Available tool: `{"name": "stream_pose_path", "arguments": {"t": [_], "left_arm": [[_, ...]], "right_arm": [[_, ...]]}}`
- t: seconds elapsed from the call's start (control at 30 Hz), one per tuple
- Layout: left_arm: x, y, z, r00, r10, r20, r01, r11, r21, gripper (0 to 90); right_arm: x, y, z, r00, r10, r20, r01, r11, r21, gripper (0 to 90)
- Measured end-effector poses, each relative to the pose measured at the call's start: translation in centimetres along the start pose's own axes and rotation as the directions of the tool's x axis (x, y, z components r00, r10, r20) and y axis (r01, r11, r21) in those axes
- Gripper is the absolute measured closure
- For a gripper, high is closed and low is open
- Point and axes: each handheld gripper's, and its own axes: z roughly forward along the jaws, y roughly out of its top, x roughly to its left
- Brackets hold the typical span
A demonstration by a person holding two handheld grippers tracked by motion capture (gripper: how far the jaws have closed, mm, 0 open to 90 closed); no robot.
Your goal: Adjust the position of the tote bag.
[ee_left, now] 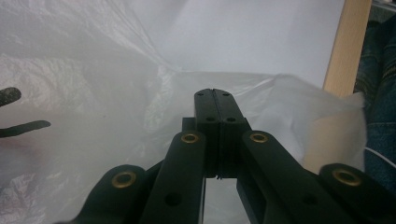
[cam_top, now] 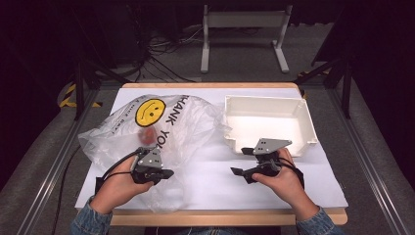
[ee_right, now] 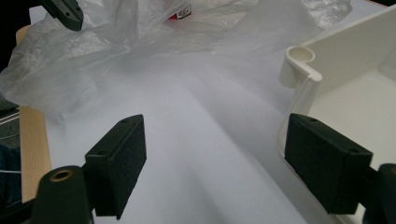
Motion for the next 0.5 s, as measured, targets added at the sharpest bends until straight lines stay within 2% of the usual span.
{"name": "stream_pose_path", "arguments": {"t": [0.1, 0.2, 0.3, 0.4, 0.43, 0.5], "left_arm": [[0.0, 0.1, -0.5, 0.9998, 0.009, -0.020, -0.010, 0.9997, -0.023, 90.0], [0.0, 0.2, -1.1, 0.9995, 0.001, -0.032, -0.003, 0.9983, -0.058, 90.0], [0.0, 0.1, -1.4, 0.9998, 0.015, -0.016, -0.016, 0.9988, -0.046, 90.0], [0.1, -0.1, -1.5, 1.0000, 0.005, -0.002, -0.005, 0.9990, -0.045, 86.3], [0.1, -0.2, -1.4, 1.0000, 0.004, -0.002, -0.004, 0.9995, -0.031, 78.3], [0.1, -0.3, -1.1, 0.9996, 0.009, -0.025, -0.009, 0.9999, -0.010, 49.2]], "right_arm": [[0.0, 0.0, 0.0, 1.0000, 0.001, -0.001, -0.001, 1.0000, 0.000, 21.3], [0.0, 0.0, 0.1, 1.0000, 0.001, -0.002, -0.001, 1.0000, 0.000, 21.3], [0.1, 0.0, 0.1, 1.0000, -0.001, -0.004, 0.001, 1.0000, 0.000, 21.3], [0.1, 0.0, 0.1, 1.0000, -0.001, -0.004, 0.001, 1.0000, 0.001, 21.3], [0.1, 0.0, 0.1, 1.0000, -0.001, -0.005, 0.001, 1.0000, 0.000, 21.3], [0.1, 0.0, 0.1, 1.0000, 0.000, -0.005, 0.000, 1.0000, 0.000, 21.3]]}}
